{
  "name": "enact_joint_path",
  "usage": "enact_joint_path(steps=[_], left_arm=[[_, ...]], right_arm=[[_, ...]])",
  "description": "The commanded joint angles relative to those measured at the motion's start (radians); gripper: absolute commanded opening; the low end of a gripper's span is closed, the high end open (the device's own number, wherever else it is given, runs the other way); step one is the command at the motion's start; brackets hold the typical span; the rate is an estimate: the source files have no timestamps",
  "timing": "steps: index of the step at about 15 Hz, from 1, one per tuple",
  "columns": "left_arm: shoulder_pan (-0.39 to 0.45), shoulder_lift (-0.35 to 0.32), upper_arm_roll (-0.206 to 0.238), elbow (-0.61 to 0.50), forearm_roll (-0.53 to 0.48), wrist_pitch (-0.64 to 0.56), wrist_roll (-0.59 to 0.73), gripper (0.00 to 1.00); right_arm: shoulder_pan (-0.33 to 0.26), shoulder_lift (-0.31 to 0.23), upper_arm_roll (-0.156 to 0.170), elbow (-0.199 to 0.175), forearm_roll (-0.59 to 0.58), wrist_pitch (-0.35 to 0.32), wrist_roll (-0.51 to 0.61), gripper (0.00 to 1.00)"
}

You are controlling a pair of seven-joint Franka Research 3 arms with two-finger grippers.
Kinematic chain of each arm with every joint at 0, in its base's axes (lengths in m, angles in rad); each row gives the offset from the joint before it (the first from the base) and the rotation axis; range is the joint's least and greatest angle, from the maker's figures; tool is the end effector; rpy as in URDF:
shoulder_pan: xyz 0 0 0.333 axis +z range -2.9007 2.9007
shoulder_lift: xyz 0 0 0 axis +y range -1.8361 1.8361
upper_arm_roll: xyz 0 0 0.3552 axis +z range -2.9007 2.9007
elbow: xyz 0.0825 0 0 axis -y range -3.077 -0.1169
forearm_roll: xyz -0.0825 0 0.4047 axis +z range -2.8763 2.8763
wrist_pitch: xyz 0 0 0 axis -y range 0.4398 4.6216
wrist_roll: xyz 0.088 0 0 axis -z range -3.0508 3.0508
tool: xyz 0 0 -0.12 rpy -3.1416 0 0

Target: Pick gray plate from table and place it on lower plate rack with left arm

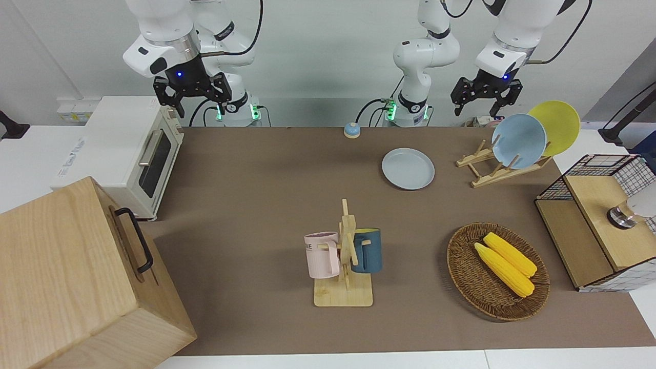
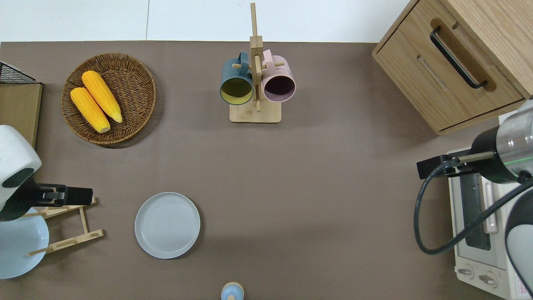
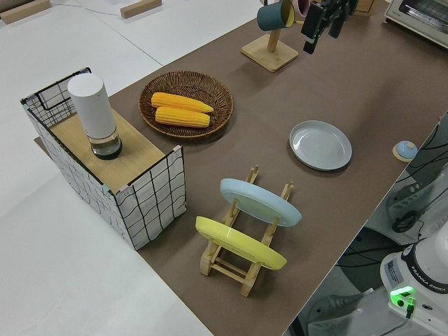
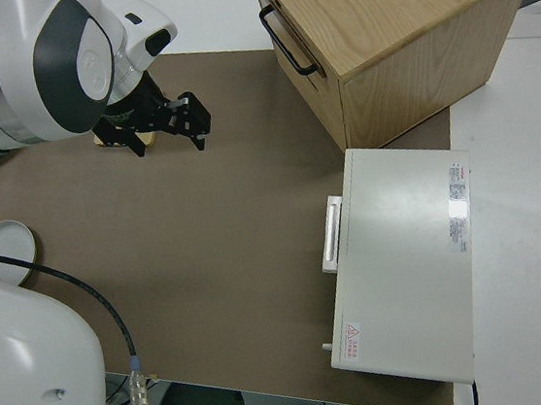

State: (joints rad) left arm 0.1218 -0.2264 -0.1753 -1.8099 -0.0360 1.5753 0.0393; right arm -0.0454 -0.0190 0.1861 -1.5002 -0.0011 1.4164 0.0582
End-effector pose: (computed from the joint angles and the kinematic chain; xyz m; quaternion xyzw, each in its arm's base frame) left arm 0.4930 -0.0411 0.6523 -0.9990 0.0439 0.0058 0.0016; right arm 0.5460 0.0784 0.6825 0.9986 0.0411 -0.0322 0.0055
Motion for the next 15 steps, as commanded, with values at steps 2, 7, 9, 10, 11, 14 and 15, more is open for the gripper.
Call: enact_joint_path(steps=[2,7,9,10,11,14,15], left_arm=[[-0.014,-0.004,0.003,0.011,-0.010,-0.005,-0.015,1.00],[-0.014,-0.001,0.003,0.006,-0.010,-0.005,-0.015,1.00],[-0.014,0.001,0.002,0.006,-0.012,-0.003,-0.015,1.00],[-0.014,0.002,0.003,0.006,-0.022,-0.001,-0.015,1.00],[-0.013,0.002,0.003,0.006,-0.025,-0.001,-0.015,1.00],[-0.010,0.007,0.005,0.004,-0.030,0.000,-0.015,1.00],[-0.010,0.007,0.005,0.001,-0.030,0.000,-0.015,1.00]], right_arm=[[-0.010,-0.002,0.006,0.006,0.010,-0.014,0.000,0.990],[-0.010,-0.002,0.006,0.006,0.010,-0.014,0.000,0.990],[-0.010,-0.002,0.006,0.006,0.010,-0.014,0.000,0.990],[-0.010,-0.002,0.006,0.006,0.010,-0.014,0.000,0.990],[-0.010,-0.002,0.006,0.006,0.010,-0.014,0.000,0.990],[-0.010,-0.002,0.006,0.006,0.010,-0.014,0.000,0.990],[-0.010,-0.002,0.006,0.006,0.010,-0.014,0.000,0.987]])
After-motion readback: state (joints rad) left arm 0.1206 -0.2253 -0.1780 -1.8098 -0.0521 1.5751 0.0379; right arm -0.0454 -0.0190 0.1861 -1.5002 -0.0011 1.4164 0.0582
